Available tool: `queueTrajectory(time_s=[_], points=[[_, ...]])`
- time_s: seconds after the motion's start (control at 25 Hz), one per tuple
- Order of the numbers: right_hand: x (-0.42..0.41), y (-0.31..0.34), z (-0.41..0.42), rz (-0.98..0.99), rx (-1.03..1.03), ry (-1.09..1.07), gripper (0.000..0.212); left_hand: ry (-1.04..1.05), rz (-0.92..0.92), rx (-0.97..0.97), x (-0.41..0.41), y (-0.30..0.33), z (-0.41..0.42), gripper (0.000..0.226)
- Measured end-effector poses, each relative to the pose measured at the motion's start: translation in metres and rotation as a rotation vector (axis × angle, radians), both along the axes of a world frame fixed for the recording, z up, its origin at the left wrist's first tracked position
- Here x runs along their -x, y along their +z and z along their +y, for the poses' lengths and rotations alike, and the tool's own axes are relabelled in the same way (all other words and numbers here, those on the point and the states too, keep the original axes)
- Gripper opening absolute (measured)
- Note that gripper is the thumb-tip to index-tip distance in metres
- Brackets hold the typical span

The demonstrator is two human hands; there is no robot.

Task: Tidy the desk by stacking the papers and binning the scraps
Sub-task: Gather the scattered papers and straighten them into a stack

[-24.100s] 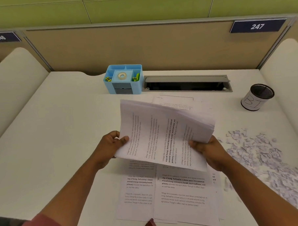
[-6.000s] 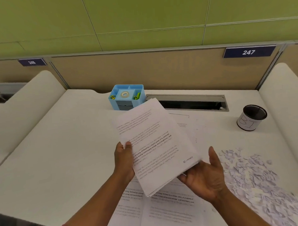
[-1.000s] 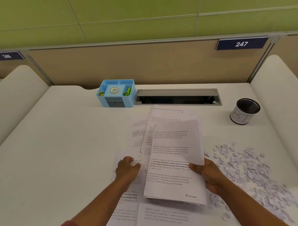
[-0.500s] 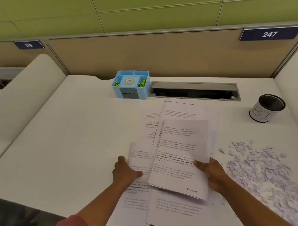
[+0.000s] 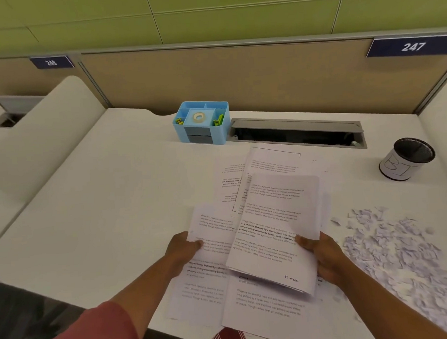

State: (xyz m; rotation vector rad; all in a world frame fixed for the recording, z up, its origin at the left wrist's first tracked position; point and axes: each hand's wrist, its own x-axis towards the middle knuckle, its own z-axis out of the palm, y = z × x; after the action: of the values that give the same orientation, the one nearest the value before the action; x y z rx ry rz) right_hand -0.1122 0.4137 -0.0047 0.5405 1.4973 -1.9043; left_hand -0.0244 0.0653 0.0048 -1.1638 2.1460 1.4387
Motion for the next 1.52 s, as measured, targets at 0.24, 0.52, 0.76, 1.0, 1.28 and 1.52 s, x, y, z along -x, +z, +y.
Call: queueTrajectory(time_s=[0.24, 0.52, 0.76, 1.0, 1.28, 1.52], points=[[-0.003, 0.002, 0.0, 0.042, -0.021, 0.003, 0.028, -0.048, 0.163, 0.198, 0.001, 0.037, -0.025, 0.012], [-0.009, 0.004, -0.002, 0.081, -0.044, -0.012, 0.032, -0.286, 0.274, 0.689, 0.04, 0.133, -0.039, 0.023], [-0.019, 0.02, -0.01, 0.112, 0.028, -0.029, 0.03, -0.157, 0.491, 0.196, 0.05, 0.192, -0.015, 0.009], [-0.03, 0.058, -0.026, 0.211, 0.133, 0.072, 0.029, -0.111, 0.4, -0.066, 0.061, 0.116, 0.045, 0.008], [-0.034, 0.074, -0.023, 0.172, 0.199, 0.103, 0.035, -0.101, 0.422, 0.016, 0.062, 0.092, 0.067, 0.018], [-0.035, 0.084, -0.027, 0.174, 0.189, 0.116, 0.027, -0.103, 0.283, -0.202, 0.059, 0.08, 0.067, 0.066]])
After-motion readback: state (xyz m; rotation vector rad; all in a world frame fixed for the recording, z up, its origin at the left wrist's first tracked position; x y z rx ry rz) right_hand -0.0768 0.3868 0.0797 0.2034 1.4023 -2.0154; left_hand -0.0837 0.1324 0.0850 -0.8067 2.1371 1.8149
